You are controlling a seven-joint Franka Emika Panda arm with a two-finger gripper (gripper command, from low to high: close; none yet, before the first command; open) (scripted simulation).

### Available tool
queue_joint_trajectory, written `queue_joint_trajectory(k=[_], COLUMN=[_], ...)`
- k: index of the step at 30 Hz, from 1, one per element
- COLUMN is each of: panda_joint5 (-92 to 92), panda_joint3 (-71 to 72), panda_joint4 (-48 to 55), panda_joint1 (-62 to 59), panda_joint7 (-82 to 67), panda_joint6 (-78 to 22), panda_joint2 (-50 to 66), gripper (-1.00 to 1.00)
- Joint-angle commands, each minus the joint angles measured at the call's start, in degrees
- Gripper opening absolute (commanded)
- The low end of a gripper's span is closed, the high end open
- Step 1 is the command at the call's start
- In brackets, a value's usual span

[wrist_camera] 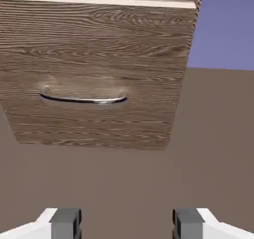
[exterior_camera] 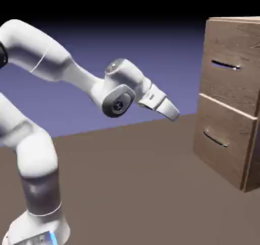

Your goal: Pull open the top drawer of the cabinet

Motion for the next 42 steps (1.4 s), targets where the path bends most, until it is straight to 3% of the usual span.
queue_joint_trajectory(k=[1,42], panda_joint5=[2.5,104.7], panda_joint3=[-1.7,-70.3], panda_joint4=[1.0,40.6], panda_joint1=[1.3,55.4], panda_joint7=[0.2,10.1], panda_joint6=[-0.3,-14.4], panda_joint2=[1.7,73.2], gripper=[0.00,0.00])
